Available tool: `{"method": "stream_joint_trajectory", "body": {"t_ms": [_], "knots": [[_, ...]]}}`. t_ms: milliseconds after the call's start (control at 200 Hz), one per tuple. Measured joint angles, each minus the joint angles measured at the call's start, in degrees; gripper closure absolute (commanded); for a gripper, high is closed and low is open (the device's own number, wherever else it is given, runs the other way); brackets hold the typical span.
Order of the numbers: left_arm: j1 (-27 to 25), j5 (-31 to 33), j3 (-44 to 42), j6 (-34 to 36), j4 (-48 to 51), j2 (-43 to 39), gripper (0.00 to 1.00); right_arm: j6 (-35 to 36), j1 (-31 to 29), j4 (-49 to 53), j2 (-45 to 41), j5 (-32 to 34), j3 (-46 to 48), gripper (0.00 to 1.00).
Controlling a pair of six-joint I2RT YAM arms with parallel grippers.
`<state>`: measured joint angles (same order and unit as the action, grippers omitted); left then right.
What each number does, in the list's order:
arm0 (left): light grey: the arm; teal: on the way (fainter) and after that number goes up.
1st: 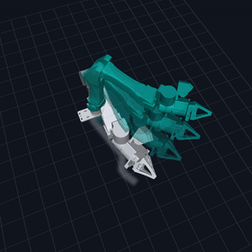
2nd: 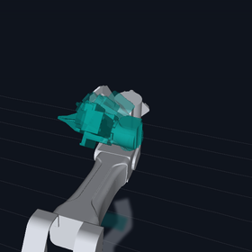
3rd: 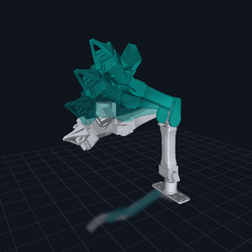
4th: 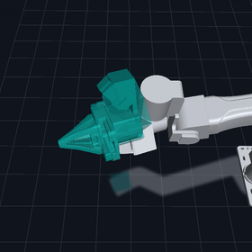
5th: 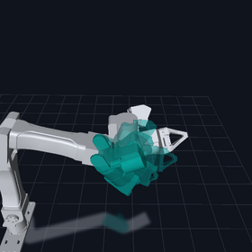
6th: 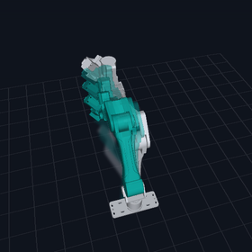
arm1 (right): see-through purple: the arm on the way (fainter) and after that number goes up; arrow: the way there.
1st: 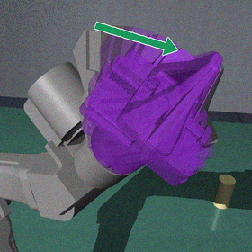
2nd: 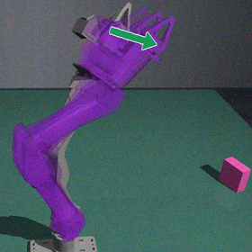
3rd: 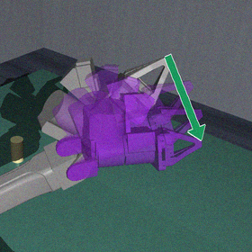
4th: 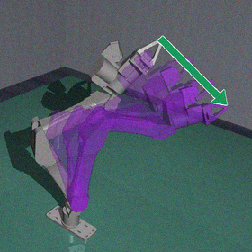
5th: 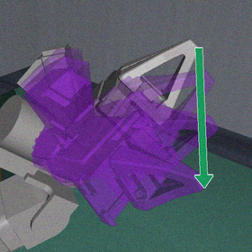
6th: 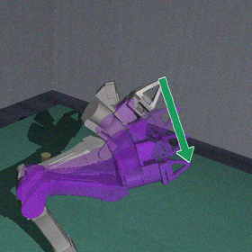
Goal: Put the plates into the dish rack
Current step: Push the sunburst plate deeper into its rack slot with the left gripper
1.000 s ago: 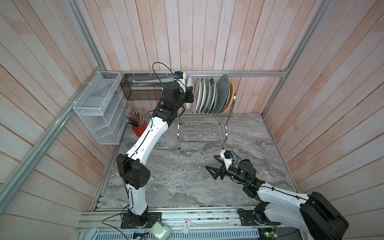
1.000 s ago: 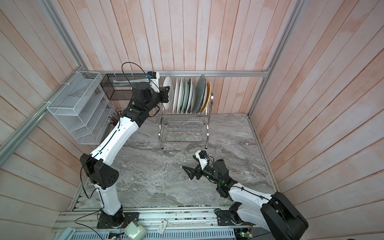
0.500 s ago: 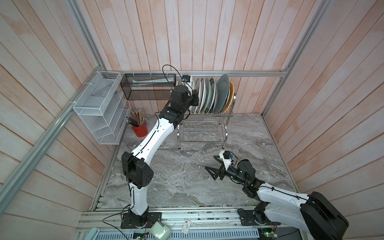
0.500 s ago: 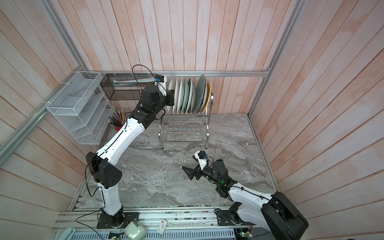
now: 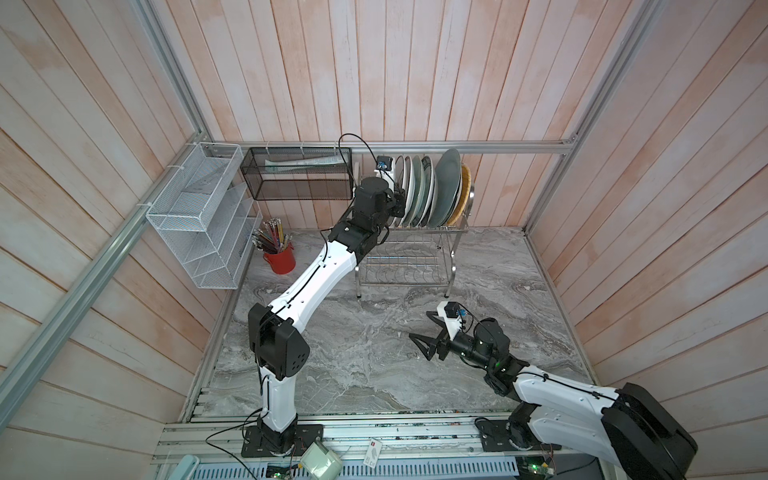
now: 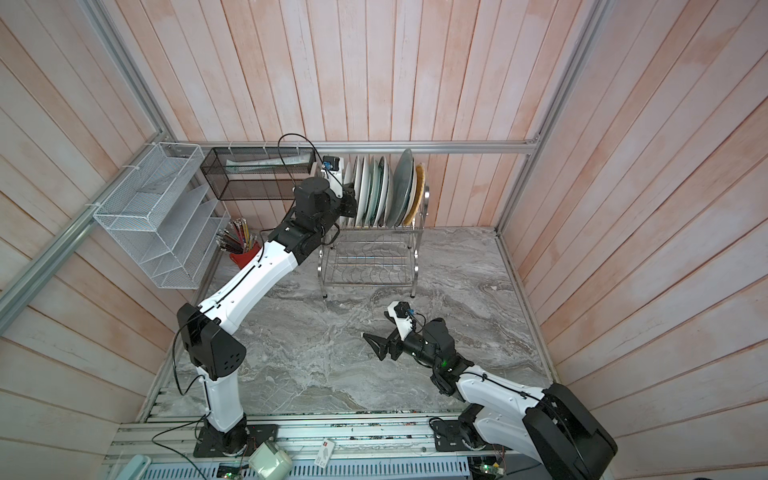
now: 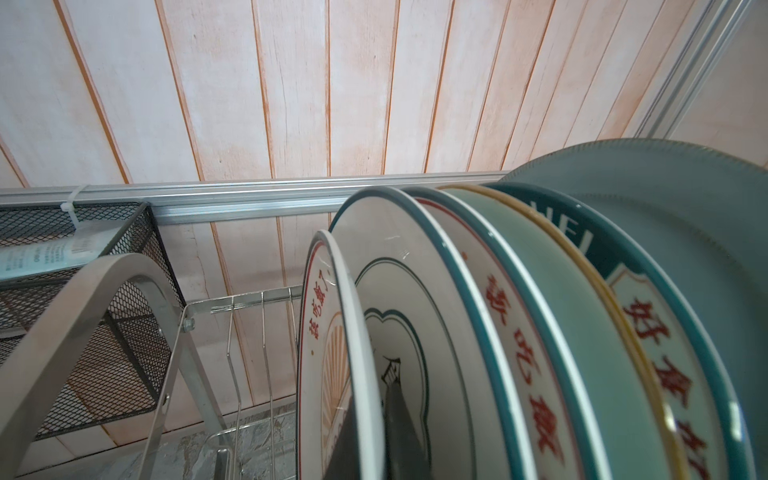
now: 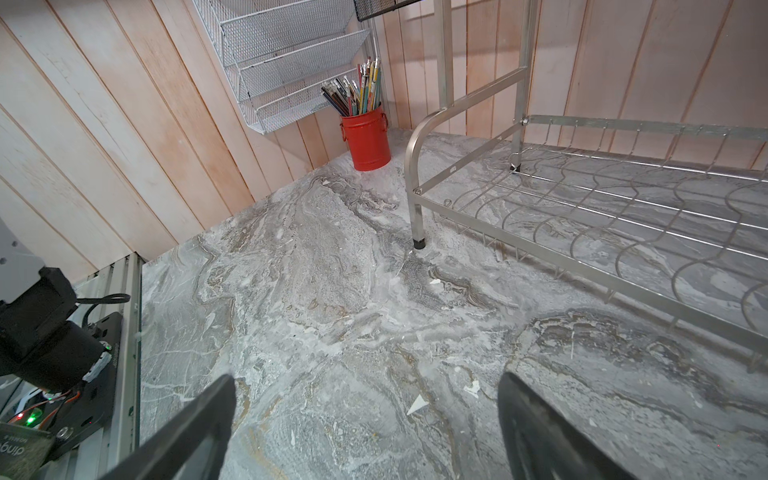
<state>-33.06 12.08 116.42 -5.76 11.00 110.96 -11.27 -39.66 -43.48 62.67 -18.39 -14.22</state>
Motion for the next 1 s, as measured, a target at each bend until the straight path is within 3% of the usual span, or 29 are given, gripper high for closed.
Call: {"method": "stream_joint_trajectory", "body": {"t_ms": [160,235,1000], "knots": [[0.0,0.4,-0.3,0.2,-0.2,-0.2,0.9,0.3,-0.1,0.3,0.0,0.3,0.0,0.02],[0.0,0.4,-0.5,0.2,-0.2,-0.5,1.0,0.4,-0.1,0.3,0.0,0.4,-0.2,0.02],[1.6,-0.3,-4.4,-5.2,0.5,-5.4,1.0,0.8,-0.8,0.7,0.1,0.8,-0.9,0.02]]}}
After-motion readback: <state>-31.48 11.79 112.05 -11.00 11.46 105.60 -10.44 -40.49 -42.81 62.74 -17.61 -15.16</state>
